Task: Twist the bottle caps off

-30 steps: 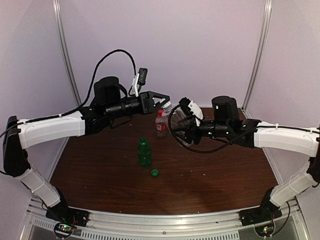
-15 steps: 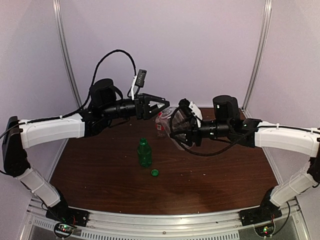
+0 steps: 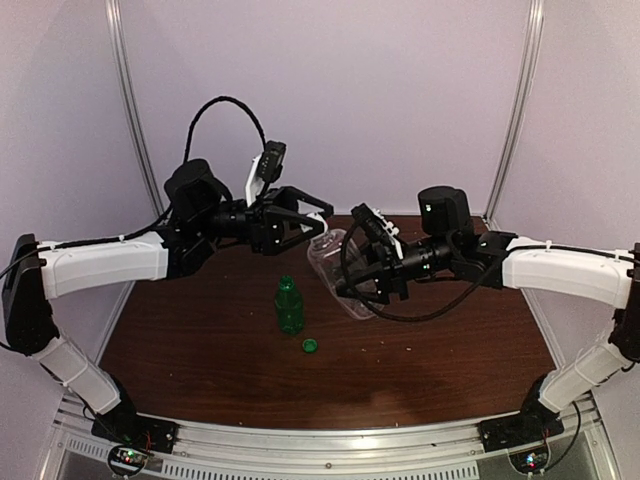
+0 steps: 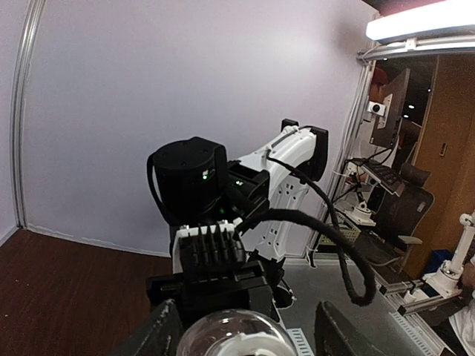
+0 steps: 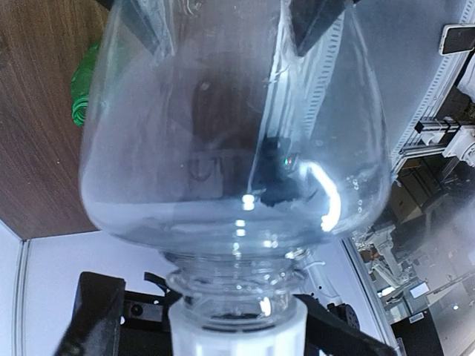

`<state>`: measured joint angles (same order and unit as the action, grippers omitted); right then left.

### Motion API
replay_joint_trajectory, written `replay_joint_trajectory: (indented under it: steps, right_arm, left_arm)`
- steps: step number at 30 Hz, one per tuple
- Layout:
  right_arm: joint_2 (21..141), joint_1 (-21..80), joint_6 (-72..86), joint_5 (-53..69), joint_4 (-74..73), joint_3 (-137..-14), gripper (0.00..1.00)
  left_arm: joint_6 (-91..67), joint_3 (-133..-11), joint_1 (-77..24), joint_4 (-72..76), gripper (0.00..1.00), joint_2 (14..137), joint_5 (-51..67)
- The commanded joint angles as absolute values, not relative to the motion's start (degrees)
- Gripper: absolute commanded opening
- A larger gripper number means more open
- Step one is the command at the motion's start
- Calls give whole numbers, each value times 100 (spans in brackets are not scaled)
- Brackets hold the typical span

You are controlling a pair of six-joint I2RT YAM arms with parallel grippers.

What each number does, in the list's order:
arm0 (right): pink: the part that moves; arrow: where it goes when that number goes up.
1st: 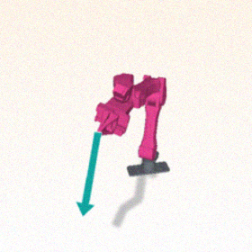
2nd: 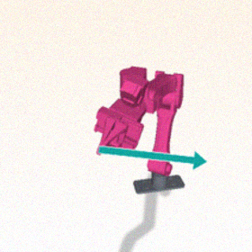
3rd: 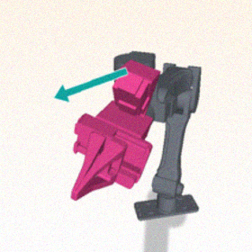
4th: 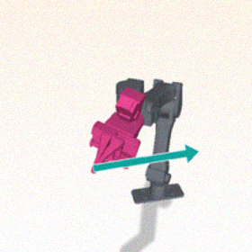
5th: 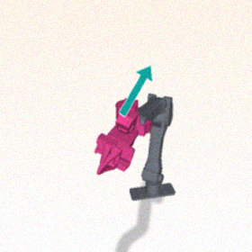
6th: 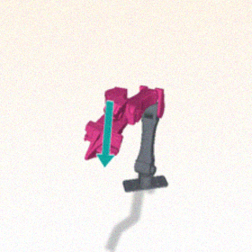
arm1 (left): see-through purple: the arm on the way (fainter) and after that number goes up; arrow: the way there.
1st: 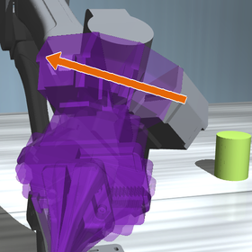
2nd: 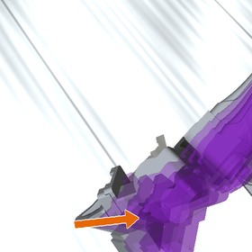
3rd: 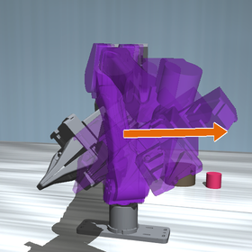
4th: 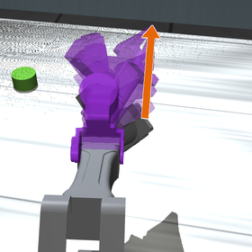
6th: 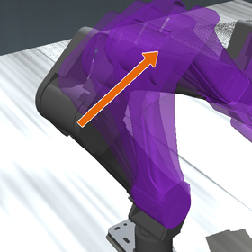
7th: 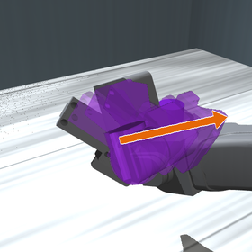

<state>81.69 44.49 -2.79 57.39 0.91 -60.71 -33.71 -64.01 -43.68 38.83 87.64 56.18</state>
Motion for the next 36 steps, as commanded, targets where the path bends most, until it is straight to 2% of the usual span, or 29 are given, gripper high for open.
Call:
replay_joint_trajectory:
  steps: [1,11,17,24,27,31,36]
  right_arm:
    - [8209,4385,-164,6427,214,-6249,53]
    - [8205,4348,-73,6489,316,-6209,53]
    - [8101,4330,-126,5426,117,-6214,52]
    - [7923,4359,-150,3028,181,-6105,50]
    - [7840,4392,-119,2276,334,-5989,50]
    - [7702,4451,-90,1709,612,-5782,49]
    - [7623,4474,-137,1905,762,-5660,49]
  left_arm:
    - [-3270,-6304,-4341,4429,60,8618,6169]
    - [-3357,-6310,-4342,4550,29,8745,6296]
    - [-3583,-6353,-4340,4329,14,8642,5706]
    - [-3307,-7061,-4671,1558,13,8436,2965]
    - [-3425,-7308,-4833,910,14,8434,1840]
    - [-3834,-7219,-4847,1034,21,8465,1473]
    - [-3883,-7189,-4852,1500,30,8652,1917]
